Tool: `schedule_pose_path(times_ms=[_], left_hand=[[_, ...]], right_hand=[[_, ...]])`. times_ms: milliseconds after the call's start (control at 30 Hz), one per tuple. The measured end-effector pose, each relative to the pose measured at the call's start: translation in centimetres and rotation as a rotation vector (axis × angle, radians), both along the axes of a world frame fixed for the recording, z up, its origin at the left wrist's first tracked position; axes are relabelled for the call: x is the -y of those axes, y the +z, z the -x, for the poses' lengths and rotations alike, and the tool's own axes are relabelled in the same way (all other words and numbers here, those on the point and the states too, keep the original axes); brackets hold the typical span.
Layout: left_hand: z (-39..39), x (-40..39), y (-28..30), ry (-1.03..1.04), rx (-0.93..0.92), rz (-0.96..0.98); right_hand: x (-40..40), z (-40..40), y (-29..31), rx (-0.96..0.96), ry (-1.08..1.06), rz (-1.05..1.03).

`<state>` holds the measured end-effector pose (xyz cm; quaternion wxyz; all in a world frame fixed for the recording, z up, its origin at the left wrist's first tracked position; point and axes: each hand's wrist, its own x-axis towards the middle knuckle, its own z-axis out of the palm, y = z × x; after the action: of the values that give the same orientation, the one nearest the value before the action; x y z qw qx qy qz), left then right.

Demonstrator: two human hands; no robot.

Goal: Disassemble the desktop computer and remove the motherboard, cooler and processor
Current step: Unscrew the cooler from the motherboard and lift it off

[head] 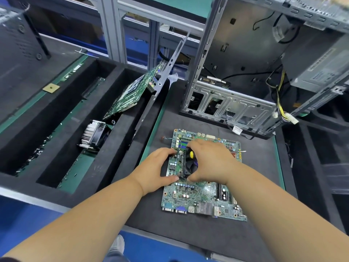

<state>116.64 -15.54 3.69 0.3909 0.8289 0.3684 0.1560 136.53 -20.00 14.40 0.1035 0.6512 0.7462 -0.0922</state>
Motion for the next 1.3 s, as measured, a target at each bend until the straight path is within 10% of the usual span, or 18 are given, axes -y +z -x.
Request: schedule_pose_path(times_ms=[267, 500, 1300], left_hand=[[-0.3, -0.4, 0.4, 0.014, 0.022, 0.087], [-1.1, 0.9, 0.4, 0.048, 0.084, 0.074], [-2.2, 0.7, 2.0, 0.096, 0.028, 0.000]], right_hand=[[-1.2, -0.6, 2.1, -0.269, -0.214, 0.230], [-1.8, -0.4, 5.9, -0.916, -0.368, -0.220], [0.6, 1.5, 5.0, -1.085, -0.335, -0.297]])
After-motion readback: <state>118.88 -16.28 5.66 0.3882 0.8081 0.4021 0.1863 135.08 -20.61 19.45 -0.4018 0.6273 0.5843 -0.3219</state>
